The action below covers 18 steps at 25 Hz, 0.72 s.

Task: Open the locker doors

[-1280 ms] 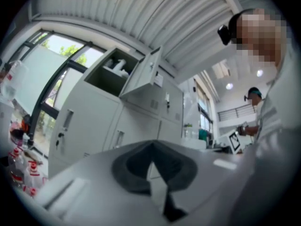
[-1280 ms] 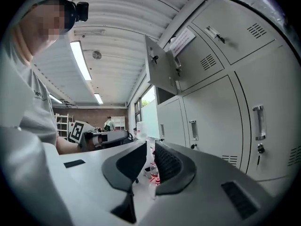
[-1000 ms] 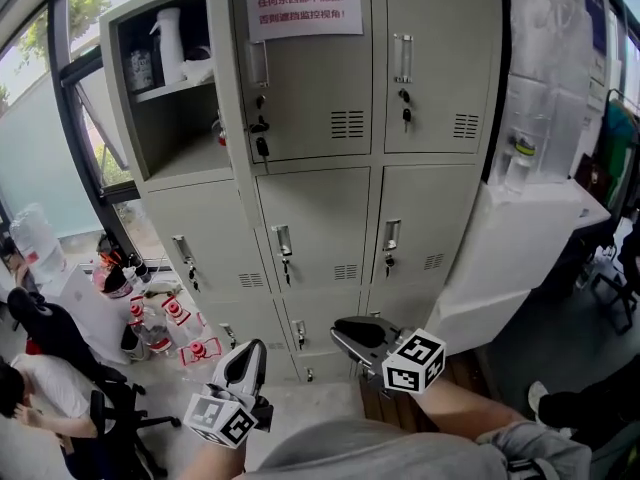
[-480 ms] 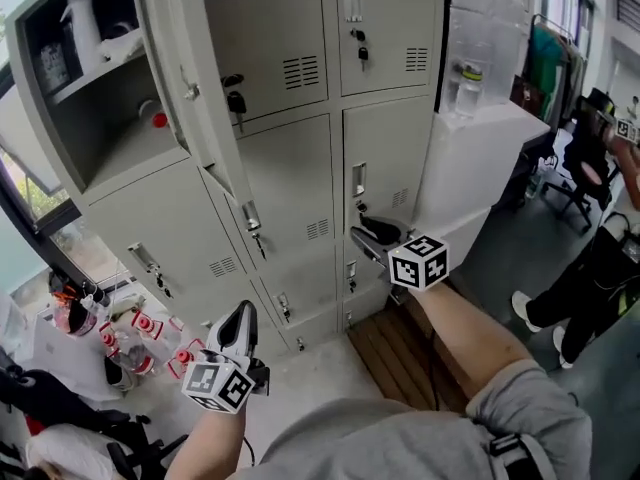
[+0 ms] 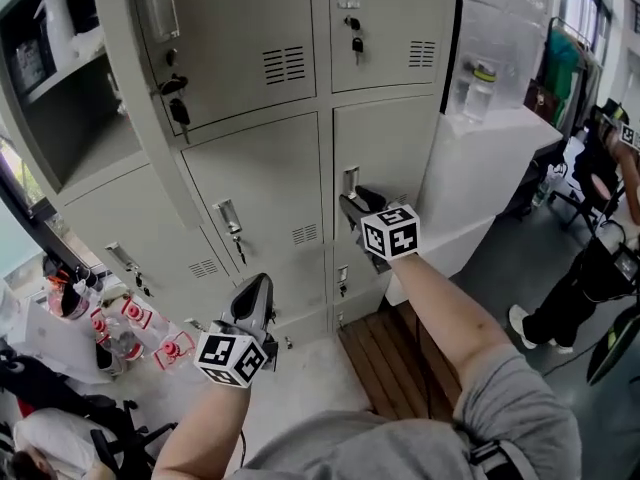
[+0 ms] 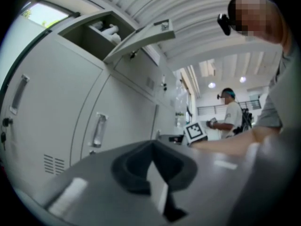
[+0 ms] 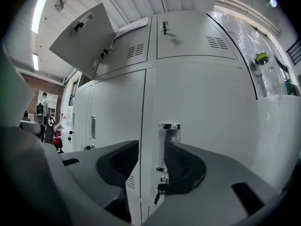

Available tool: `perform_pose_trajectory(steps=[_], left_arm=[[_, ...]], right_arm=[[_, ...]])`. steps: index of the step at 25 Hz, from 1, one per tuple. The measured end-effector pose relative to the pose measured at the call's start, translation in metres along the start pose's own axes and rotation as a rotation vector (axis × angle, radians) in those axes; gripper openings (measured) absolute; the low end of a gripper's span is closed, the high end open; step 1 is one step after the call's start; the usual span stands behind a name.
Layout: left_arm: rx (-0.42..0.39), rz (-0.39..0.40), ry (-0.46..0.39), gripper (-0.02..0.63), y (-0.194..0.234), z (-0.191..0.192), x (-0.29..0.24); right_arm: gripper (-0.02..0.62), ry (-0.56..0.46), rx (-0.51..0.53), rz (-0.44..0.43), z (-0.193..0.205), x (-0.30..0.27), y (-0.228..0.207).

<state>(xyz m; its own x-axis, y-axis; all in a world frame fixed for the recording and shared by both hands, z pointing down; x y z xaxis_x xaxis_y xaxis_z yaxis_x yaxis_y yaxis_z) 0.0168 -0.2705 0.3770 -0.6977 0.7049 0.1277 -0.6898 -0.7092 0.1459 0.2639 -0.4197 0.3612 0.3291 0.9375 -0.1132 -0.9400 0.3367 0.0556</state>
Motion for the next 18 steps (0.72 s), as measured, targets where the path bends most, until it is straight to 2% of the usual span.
perform_pose_trajectory(steps=[13, 18], left_arm=[[0.018, -0.048, 0.016, 0.005, -0.018, 0.018, -0.043], [0.028, -0.048, 0.007, 0.005, -0.020, 0.015, -0.049]], right_arm=[[0.164, 0.033, 0.002, -0.044, 0.001, -0.046, -0.007], [0.131, 0.026, -0.027, -0.098, 0.003, -0.044, -0.009]])
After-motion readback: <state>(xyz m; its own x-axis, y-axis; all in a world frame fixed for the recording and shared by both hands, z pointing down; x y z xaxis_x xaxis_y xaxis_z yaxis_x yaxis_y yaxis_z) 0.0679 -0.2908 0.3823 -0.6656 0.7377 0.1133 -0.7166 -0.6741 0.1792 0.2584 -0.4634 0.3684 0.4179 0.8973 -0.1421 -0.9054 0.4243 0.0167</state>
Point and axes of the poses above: the fingertips, and each gripper's own axes: x backward along the fingers, y to its left, z out of its underside, the point moved 4 cm from there along x, backward along the fingers, and after that the axes turned 5 degrees about z, right-handed, at the moved point
